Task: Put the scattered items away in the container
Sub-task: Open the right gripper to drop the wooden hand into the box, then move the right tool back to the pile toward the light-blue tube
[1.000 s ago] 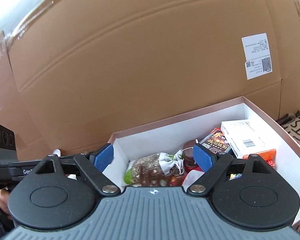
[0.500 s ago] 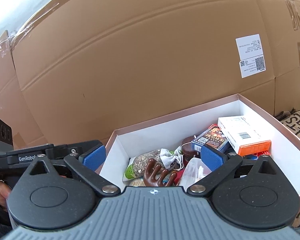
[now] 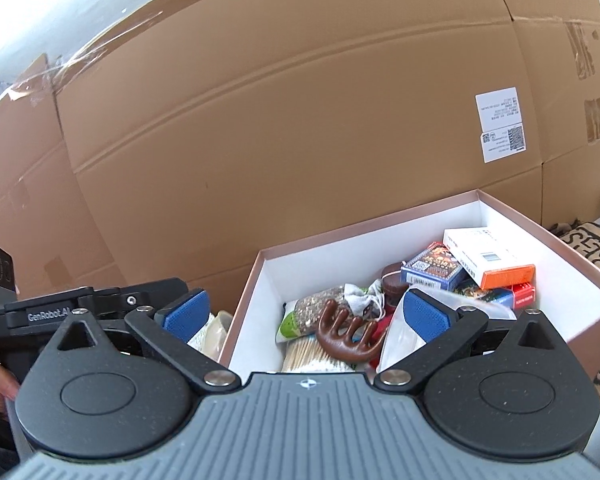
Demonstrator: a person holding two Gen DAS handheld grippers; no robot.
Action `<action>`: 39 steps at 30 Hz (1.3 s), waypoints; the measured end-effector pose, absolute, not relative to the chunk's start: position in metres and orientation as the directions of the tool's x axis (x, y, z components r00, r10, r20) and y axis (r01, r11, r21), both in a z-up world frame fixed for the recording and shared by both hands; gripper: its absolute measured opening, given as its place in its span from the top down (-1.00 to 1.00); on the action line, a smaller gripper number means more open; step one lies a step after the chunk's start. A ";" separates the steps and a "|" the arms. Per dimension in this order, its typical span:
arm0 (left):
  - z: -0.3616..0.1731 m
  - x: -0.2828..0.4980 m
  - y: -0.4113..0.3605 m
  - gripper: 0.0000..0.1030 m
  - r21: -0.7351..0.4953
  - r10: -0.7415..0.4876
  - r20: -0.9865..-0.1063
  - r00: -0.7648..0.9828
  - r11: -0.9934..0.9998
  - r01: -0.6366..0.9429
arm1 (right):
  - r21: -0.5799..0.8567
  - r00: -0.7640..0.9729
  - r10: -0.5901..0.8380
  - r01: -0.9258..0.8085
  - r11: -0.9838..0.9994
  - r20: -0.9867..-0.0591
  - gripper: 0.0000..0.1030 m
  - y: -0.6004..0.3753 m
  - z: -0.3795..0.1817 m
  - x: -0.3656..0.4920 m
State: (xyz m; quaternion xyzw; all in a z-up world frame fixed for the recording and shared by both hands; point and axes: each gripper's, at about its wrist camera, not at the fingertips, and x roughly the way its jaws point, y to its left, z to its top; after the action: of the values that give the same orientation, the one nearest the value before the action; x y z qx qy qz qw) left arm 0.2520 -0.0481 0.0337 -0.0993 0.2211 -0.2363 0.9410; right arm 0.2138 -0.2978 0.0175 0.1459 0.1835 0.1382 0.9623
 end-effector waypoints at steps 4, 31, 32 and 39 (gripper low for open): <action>0.030 0.229 -0.035 -1.00 -0.306 -0.481 -0.364 0.798 0.871 0.385 | 0.306 0.897 0.311 -0.215 0.928 -0.315 -0.99 -0.288 0.015 0.198; -0.063 0.021 0.113 -1.00 -0.365 -0.239 -0.446 0.863 0.928 0.068 | 0.240 0.837 0.372 -0.296 0.925 -0.401 -0.99 -0.170 -0.048 0.068; -0.066 0.021 0.116 -1.00 -0.370 -0.237 -0.453 0.859 0.927 0.061 | 0.248 0.828 0.383 -0.302 0.920 -0.409 -0.99 -0.166 -0.050 0.069; -0.081 0.036 0.122 -1.00 -0.366 -0.219 -0.499 0.838 0.930 0.026 | 0.269 0.794 0.403 -0.309 0.912 -0.455 -0.99 -0.148 -0.060 0.079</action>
State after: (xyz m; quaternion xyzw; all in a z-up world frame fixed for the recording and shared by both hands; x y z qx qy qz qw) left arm 0.0356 0.1219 -0.0809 -0.1749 0.2769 -0.0650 0.9426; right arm 0.0789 -0.1483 -0.0600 0.0909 0.2596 0.1890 0.9427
